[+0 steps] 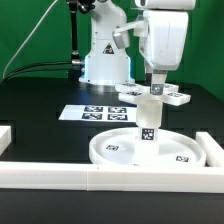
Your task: Assemble round table
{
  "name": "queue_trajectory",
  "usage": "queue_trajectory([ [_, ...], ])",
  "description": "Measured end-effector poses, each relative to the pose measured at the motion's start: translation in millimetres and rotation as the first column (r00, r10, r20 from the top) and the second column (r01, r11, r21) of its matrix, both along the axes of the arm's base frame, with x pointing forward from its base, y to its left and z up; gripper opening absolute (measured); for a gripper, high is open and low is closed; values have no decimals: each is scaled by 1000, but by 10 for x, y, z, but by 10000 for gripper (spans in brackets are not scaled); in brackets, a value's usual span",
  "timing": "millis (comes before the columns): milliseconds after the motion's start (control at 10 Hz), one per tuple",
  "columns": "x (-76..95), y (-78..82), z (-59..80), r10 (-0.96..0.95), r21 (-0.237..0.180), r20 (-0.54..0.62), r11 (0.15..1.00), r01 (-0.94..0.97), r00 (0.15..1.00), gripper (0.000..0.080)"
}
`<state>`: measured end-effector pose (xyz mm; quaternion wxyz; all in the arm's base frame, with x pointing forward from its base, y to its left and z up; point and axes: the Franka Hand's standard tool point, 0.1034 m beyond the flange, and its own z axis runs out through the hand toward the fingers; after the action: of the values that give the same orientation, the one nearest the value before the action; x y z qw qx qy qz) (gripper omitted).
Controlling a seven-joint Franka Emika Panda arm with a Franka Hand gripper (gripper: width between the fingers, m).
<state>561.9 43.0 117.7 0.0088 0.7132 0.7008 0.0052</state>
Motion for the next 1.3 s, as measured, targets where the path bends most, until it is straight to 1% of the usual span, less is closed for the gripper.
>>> queue_trajectory([
  [200, -26, 6, -27, -10, 0, -3, 1000, 10, 1000, 649],
  [500, -42, -71, -81, -23, -2, -13, 1000, 23, 1000, 649],
  [800, -50, -109, -121, -29, -3, -19, 1000, 29, 999, 649],
  [900, -47, -114, -123, -30, -3, -19, 1000, 30, 999, 549],
  [1000, -42, -115, -118, -31, -3, -18, 1000, 31, 999, 549],
  [1100, -41, -117, -118, -33, -3, -17, 999, 33, 999, 446],
  [1300, -41, -120, -117, -35, -3, -17, 999, 34, 999, 446],
])
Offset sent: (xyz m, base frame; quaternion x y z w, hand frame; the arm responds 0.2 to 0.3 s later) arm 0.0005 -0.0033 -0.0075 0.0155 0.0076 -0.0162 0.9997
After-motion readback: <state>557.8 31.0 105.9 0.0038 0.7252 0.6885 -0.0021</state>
